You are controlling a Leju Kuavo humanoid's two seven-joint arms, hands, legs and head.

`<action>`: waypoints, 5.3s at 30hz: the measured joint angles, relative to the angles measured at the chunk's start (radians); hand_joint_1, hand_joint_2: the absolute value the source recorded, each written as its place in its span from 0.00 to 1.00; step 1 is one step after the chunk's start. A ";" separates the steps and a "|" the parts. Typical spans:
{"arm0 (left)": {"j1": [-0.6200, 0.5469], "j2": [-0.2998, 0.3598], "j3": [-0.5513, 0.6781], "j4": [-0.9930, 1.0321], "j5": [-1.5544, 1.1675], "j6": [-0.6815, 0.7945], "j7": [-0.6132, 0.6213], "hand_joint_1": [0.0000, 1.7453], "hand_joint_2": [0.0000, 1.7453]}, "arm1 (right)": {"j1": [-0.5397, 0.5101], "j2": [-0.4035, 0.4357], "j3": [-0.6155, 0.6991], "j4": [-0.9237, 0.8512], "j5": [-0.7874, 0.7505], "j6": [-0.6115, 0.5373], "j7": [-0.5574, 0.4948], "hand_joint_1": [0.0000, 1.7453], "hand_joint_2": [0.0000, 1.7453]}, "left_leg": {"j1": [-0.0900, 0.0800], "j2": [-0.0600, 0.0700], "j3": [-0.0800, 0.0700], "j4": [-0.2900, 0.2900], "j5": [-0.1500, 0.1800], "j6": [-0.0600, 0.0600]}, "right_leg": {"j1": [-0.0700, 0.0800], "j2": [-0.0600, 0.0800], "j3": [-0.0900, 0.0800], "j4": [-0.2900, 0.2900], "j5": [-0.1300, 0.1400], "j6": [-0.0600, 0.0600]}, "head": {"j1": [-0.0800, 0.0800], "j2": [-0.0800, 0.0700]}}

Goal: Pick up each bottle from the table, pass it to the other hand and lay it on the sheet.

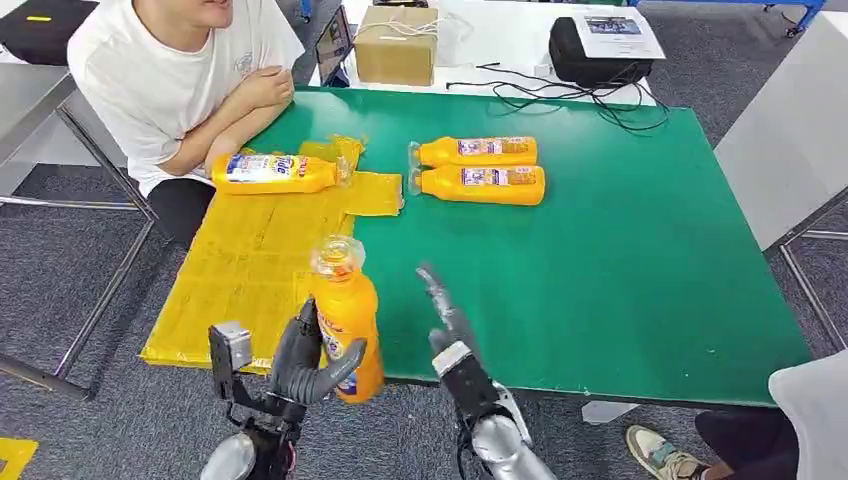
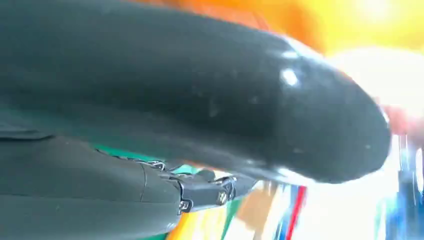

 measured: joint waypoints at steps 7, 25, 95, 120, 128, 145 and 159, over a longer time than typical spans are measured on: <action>-0.040 0.055 0.087 0.014 -0.297 0.064 0.003 1.00 1.00 | 0.088 0.012 -0.264 -0.121 -0.040 -0.053 -0.001 0.00 0.00 | 0.000 0.000 0.000 0.000 0.000 0.000 | 0.000 0.000 0.000 0.000 0.000 0.000 | 0.000 0.000; -0.395 0.180 0.124 0.501 -1.114 0.189 0.146 1.00 1.00 | 0.077 0.074 -0.380 -0.121 -0.081 0.014 -0.027 0.00 0.00 | 0.000 0.000 0.000 0.000 0.002 -0.002 | 0.000 0.000 0.000 0.002 0.001 0.000 | 0.000 0.000; -0.253 0.084 0.088 -0.118 -0.219 -0.036 -0.109 0.00 1.00 | -0.055 -0.138 -0.126 0.073 0.937 -0.375 0.325 0.00 1.00 | -0.001 -0.005 -0.002 0.000 0.002 -0.002 | -0.002 -0.003 0.000 0.002 0.001 0.000 | 0.000 0.000; -0.114 0.063 0.037 -0.229 -0.271 0.022 -0.082 0.00 1.00 | -0.354 -0.193 -0.007 0.463 1.053 0.001 0.589 0.00 1.00 | -0.001 -0.005 0.000 0.000 0.003 -0.002 | -0.002 -0.003 0.000 0.002 0.001 0.000 | 0.000 0.000; -0.099 0.061 0.037 -0.240 -0.277 0.028 -0.072 0.00 1.00 | -0.374 -0.191 0.002 0.489 1.053 0.031 0.619 0.00 1.00 | -0.001 -0.005 0.002 0.000 0.003 -0.002 | -0.002 -0.003 0.002 0.002 0.001 0.000 | 0.000 0.000; 0.002 0.047 0.054 -0.310 -0.348 0.019 -0.021 0.00 1.00 | -0.252 -0.262 -0.012 0.279 1.075 0.096 0.862 0.00 1.00 | -0.002 -0.005 0.006 0.000 0.002 -0.001 | -0.002 -0.003 0.005 0.002 0.000 0.000 | 0.000 0.000; -0.034 0.041 0.047 -0.287 -0.332 -0.009 -0.015 0.00 1.00 | -0.275 -0.264 -0.119 0.362 0.974 0.104 0.786 0.00 1.00 | -0.002 -0.005 0.012 0.000 0.002 -0.001 | -0.002 -0.002 0.011 0.001 0.000 0.000 | 0.000 0.000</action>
